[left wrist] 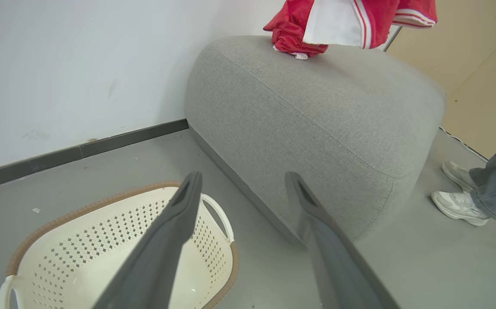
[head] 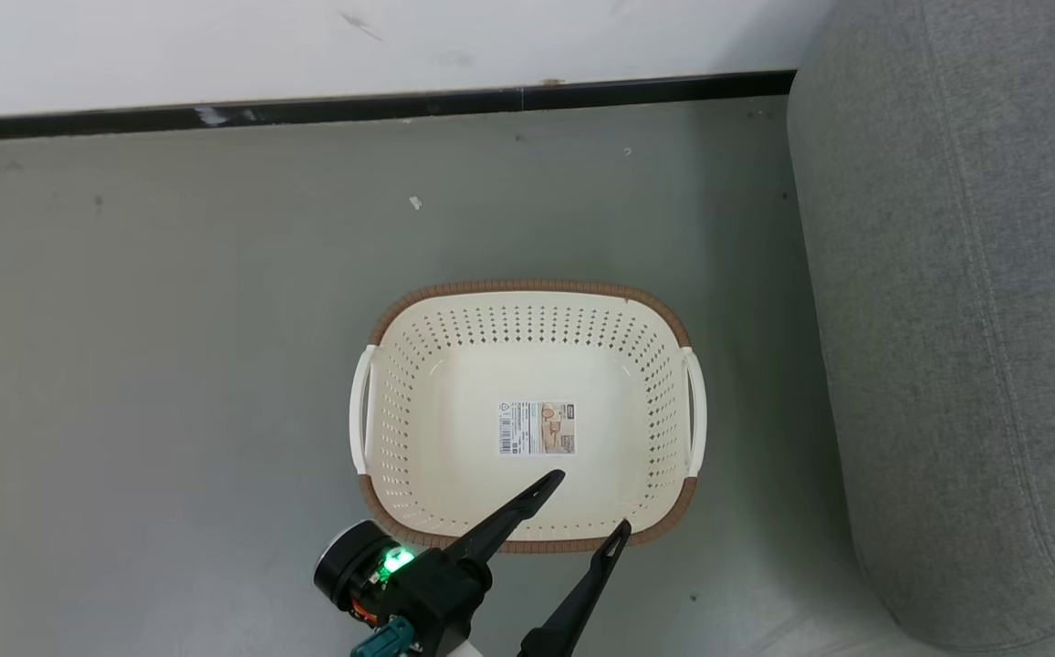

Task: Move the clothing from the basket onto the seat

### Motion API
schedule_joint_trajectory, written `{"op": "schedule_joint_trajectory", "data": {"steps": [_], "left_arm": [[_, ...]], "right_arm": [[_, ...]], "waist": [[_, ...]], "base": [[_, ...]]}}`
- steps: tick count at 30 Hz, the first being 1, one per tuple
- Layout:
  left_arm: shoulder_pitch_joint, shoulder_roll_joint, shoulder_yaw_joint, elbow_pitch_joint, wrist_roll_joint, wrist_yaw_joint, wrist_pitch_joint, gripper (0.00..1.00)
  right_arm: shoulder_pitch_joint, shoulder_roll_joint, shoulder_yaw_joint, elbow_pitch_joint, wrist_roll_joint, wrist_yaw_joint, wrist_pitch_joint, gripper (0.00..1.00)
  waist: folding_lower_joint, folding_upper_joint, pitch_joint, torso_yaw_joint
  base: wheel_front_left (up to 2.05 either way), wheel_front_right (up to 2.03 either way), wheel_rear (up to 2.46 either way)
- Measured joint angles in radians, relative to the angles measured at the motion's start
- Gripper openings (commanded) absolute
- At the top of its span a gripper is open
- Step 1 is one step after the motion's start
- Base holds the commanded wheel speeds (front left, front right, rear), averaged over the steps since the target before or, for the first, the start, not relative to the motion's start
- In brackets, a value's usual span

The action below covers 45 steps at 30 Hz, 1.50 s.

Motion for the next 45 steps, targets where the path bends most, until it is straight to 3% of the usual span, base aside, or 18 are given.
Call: {"op": "schedule_joint_trajectory", "data": {"steps": [19, 30, 31, 32, 35, 36, 45], "left_arm": [[-0.040, 0.009, 0.003, -0.027, 0.019, 0.004, 0.017, 1.00], [-0.070, 0.004, 0.011, -0.026, 0.028, 0.004, 0.016, 1.00], [-0.072, 0.003, 0.011, -0.025, 0.028, 0.004, 0.016, 1.00], [-0.075, 0.001, 0.012, -0.024, 0.028, 0.004, 0.016, 1.00], [-0.084, -0.002, 0.015, -0.017, 0.028, 0.004, 0.011, 1.00], [-0.086, -0.003, 0.017, -0.016, 0.028, 0.004, 0.011, 1.00], [-0.103, -0.022, 0.031, 0.010, 0.024, 0.003, -0.013, 1.00]], "right_arm": [[0.030, 0.049, -0.117, 0.232, -0.123, 0.000, -0.031, 0.00], [0.069, 0.126, -0.113, 0.339, -0.171, 0.000, -0.060, 0.00], [0.071, 0.128, -0.107, 0.345, -0.179, 0.000, -0.065, 0.05], [0.072, 0.128, -0.101, 0.348, -0.183, 0.000, -0.069, 0.16], [0.071, 0.128, -0.076, 0.354, -0.190, 0.000, -0.082, 0.87], [0.071, 0.129, -0.069, 0.355, -0.190, 0.000, -0.085, 1.00], [0.069, 0.150, 0.017, 0.349, -0.206, 0.000, -0.122, 1.00]], "waist": [[0.0000, 0.0000, 0.107, 0.008], [0.0001, 0.0000, 0.139, 0.001], [0.0000, 0.0000, 0.138, 0.001], [0.0000, 0.0000, 0.137, 0.000], [0.0000, 0.0000, 0.133, -0.001], [0.0000, 0.0000, 0.131, -0.002], [0.0000, 0.0000, 0.105, -0.016]], "base": [[0.00, 0.00, 0.00], [0.00, 0.00, 0.00], [0.00, 0.00, 0.00], [0.00, 0.00, 0.00], [0.00, 0.00, 0.00], [0.00, 0.00, 0.00], [0.00, 0.00, 0.00]]}}
